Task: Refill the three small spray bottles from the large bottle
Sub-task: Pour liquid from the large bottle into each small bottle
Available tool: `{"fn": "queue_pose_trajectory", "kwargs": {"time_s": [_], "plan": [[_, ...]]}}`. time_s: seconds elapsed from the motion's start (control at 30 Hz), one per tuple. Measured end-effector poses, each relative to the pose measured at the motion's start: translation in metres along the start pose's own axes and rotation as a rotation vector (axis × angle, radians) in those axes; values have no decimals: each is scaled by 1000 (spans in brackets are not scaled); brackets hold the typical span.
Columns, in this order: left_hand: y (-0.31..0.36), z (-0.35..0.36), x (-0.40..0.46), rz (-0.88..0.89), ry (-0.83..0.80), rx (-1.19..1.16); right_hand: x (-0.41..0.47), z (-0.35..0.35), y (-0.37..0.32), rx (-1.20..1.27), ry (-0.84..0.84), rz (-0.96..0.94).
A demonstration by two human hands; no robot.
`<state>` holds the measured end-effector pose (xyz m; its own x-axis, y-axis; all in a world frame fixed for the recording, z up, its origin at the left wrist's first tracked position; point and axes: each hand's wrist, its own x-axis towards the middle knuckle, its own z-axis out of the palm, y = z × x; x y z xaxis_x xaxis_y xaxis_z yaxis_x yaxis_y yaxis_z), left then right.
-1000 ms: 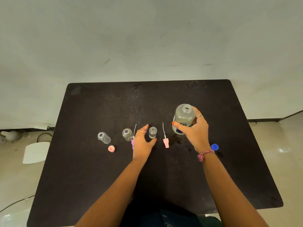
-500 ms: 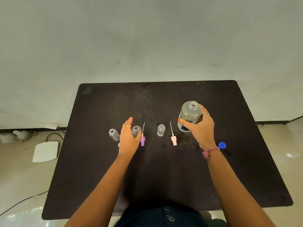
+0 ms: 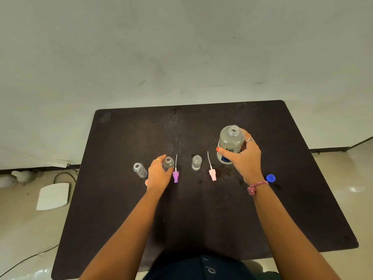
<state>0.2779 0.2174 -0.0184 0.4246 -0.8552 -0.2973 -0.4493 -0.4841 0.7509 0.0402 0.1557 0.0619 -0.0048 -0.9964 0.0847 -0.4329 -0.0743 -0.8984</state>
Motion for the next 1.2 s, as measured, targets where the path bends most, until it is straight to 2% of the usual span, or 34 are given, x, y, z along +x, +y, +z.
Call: {"fn": "queue_pose_trajectory", "kwargs": {"time_s": [0.23, 0.47, 0.7, 0.8, 1.2], "plan": [[20, -15, -7, 80, 170, -118, 6, -11, -7, -19, 17, -33], [72, -30, -25, 224, 317, -281, 13, -31, -22, -13, 21, -59], [149, -35, -50, 393, 267, -541, 30, -61, -47, -16, -38, -120], [177, -32, -59, 407, 234, -623, 39, -76, -59, -21, -55, -172], [270, -35, -90, 484, 245, -655, 66, -142, -139, -140, -11, -426]]}}
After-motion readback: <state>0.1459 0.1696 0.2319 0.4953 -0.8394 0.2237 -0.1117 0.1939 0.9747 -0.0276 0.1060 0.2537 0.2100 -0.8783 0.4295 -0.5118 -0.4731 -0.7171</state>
